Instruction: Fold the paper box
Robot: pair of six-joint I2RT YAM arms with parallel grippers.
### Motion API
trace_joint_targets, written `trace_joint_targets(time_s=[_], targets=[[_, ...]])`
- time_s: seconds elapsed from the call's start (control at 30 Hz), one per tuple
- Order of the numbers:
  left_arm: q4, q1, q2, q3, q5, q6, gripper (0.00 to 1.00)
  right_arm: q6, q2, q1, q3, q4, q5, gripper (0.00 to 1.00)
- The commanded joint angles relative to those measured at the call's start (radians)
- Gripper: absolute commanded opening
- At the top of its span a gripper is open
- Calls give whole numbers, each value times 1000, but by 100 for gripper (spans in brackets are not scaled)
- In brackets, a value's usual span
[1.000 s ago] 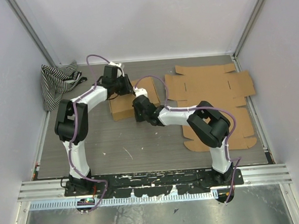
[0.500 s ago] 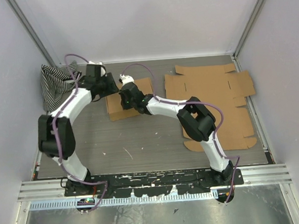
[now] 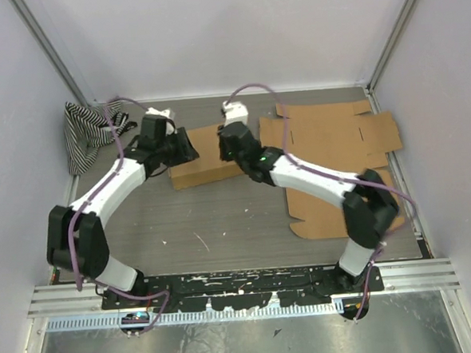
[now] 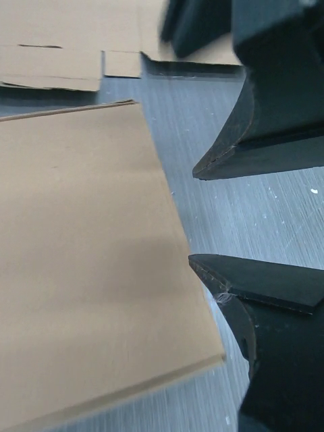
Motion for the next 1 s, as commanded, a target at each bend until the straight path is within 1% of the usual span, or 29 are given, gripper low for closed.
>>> trace_joint_targets(time_s=[0.0,0.1,0.2,0.33,0.4,0.5,0.8,0.97], targets=[[43,-59,114,8,48,-41,55,28,-285,-70,-31,-104,263,31],[46,-77,186,47,39,-47,54,61,-384,-160,-62,-221,245,31],[4,-93,261,111,4,-33,54,69,-474,-213,-112,-274,232,31],[-100,-94,382,224,-71,-14,55,72,-559,-243,-156,-316,252,31],[-124,-90,418,249,-119,-9,55,77,-586,-253,-167,-344,263,31],[-124,-68,458,271,-133,-13,55,78,-623,-266,-185,-357,270,31],[-170,44,578,439,-149,-18,56,72,-644,-297,-188,-375,268,31],[-247,110,675,616,-148,-12,55,69,-626,-312,-175,-383,243,31]])
